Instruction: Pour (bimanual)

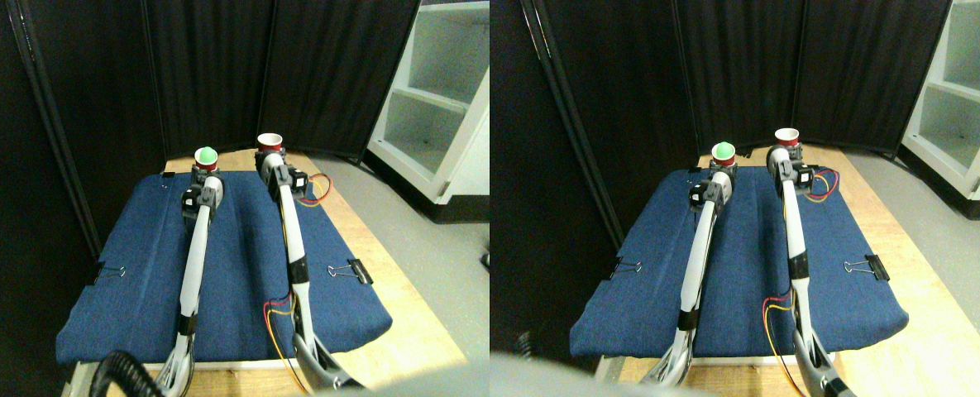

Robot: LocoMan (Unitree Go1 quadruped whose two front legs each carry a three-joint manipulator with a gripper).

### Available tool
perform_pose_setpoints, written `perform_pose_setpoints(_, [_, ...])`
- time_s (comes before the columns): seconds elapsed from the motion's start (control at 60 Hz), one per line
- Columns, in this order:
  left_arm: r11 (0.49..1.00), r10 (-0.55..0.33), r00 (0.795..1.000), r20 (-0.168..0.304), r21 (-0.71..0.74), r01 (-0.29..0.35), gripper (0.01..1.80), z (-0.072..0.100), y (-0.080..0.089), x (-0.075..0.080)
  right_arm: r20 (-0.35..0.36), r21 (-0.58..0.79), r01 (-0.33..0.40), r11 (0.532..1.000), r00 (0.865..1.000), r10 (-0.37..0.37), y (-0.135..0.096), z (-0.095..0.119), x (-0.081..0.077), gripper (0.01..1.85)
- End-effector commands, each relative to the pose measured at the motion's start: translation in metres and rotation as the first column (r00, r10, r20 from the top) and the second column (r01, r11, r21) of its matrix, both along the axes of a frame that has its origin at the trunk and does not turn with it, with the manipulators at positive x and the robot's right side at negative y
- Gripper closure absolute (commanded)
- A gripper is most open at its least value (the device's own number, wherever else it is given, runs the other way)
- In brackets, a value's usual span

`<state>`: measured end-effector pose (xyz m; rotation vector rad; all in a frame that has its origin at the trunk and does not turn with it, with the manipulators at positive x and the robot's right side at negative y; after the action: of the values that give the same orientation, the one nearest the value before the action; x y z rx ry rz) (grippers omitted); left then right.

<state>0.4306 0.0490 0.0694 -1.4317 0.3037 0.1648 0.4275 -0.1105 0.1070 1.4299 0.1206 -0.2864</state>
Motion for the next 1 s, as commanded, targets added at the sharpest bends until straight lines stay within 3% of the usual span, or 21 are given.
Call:
perform_pose_setpoints(0.017, [0.999, 0.044, 0.999, 0.026, -0.015, -0.044, 1.48, -0.001, 0.004, 0.004, 0.036, 0.017, 0.009, 1.000, 0.999, -0.010, -0.004, -0.005, 0.000, 1.53])
perform_pose_setpoints(0.483, [0.994, 0.109, 0.994, -0.034, 0.005, -0.108, 1.48, -0.041, 0.023, 0.009, 0.011, -0.088, -0.006, 0.996, 1.000, 0.007, -0.019, -0.052, 0.002, 1.53])
perform_pose_setpoints(0.6, [0.992, 0.124, 0.991, -0.054, -0.010, -0.125, 1.48, -0.053, 0.025, 0.008, -0.007, -0.227, -0.038, 0.973, 0.999, 0.038, -0.023, -0.064, 0.007, 1.53])
perform_pose_setpoints(0.65, [0.989, 0.146, 0.988, -0.056, 0.006, -0.145, 1.48, -0.057, 0.025, 0.007, -0.026, -0.156, -0.002, 0.988, 1.000, -0.002, -0.023, -0.070, 0.006, 1.53])
perform_pose_setpoints(1.0, [0.985, 0.171, 0.983, -0.072, 0.025, -0.170, 1.48, -0.075, 0.031, 0.005, -0.060, -0.216, -0.023, 0.976, 0.998, 0.010, -0.023, -0.093, 0.017, 1.53])
